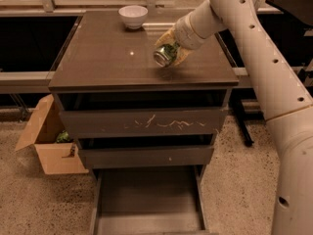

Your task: Pick green can from bottom drawer and place on counter

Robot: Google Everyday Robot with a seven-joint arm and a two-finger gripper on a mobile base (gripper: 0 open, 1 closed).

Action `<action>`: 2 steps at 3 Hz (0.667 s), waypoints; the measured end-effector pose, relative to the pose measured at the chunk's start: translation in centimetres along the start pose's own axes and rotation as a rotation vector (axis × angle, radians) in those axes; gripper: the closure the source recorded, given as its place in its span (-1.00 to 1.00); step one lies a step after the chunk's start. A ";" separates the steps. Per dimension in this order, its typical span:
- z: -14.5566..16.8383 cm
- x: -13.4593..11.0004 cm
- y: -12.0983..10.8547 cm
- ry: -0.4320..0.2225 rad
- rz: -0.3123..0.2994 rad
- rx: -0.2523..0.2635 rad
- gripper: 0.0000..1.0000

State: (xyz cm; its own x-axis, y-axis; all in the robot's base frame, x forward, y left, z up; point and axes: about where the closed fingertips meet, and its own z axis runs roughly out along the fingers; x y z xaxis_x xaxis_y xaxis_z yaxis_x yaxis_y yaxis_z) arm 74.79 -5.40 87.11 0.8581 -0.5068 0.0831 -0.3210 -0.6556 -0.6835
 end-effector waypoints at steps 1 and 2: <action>0.7 0.7 0.2 0.005 0.008 -0.019 -0.16; 1.0 1.1 0.2 0.007 0.009 -0.033 -0.62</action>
Offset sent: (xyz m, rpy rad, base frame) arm 0.0184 -0.0082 -0.0026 -0.0436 0.0179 -0.0261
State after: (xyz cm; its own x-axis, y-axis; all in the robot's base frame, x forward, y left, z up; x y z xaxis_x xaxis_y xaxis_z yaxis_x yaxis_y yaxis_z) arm 76.08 -5.51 86.35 0.8522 -0.5166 0.0826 -0.3415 -0.6689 -0.6603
